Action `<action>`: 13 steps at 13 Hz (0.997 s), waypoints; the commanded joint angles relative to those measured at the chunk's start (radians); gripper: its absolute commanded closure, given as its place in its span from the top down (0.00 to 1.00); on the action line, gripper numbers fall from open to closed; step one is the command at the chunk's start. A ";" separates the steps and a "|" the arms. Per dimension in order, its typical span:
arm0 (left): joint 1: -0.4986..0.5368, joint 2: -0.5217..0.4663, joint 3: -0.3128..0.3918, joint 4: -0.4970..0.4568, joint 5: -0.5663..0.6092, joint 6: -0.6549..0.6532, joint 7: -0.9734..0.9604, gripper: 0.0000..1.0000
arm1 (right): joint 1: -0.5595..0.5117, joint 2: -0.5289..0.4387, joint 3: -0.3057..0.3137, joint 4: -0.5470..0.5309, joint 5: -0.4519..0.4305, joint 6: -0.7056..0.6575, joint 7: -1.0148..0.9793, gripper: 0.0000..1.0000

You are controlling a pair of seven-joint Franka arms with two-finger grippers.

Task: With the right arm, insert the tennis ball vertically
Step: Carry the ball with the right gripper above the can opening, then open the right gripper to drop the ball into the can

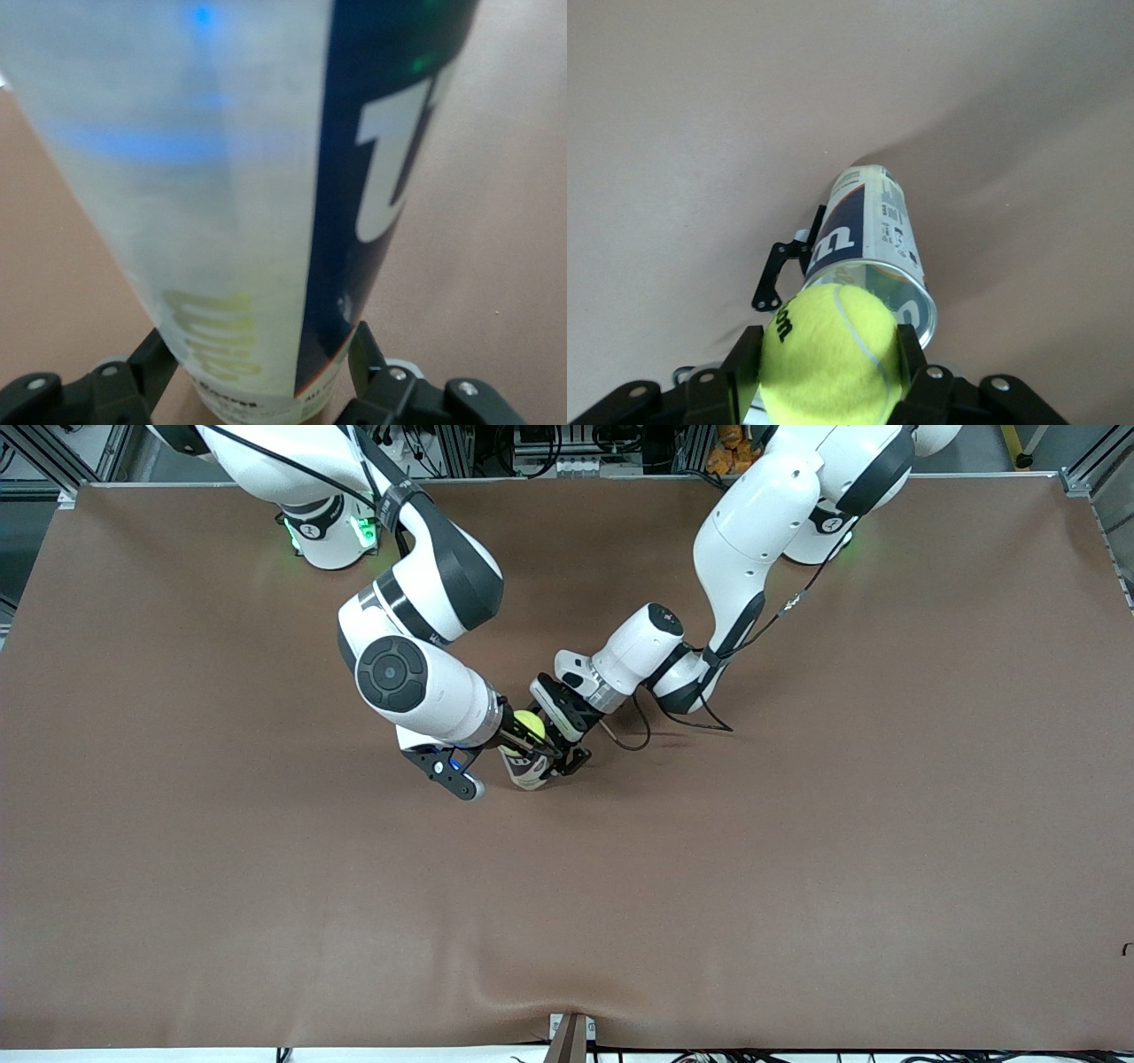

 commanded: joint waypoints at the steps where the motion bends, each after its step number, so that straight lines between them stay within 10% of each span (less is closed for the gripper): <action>1: -0.006 -0.016 0.003 -0.014 -0.005 0.000 0.005 0.83 | 0.025 0.014 -0.007 -0.001 -0.044 -0.007 0.015 0.00; 3: -0.003 -0.018 0.003 -0.016 -0.004 0.000 0.005 0.83 | 0.022 0.026 -0.005 0.001 -0.044 -0.003 0.014 0.19; 4: -0.003 -0.018 0.003 -0.014 -0.004 -0.002 0.005 0.83 | 0.013 0.028 -0.005 0.001 -0.042 -0.003 0.012 0.73; 5: -0.002 -0.018 0.002 -0.014 -0.005 0.000 0.005 0.84 | 0.012 0.027 -0.005 0.002 -0.044 -0.003 0.011 1.00; 13: 0.000 -0.018 0.003 -0.013 -0.005 -0.002 0.005 0.92 | -0.072 -0.009 -0.008 0.086 -0.039 -0.098 -0.043 1.00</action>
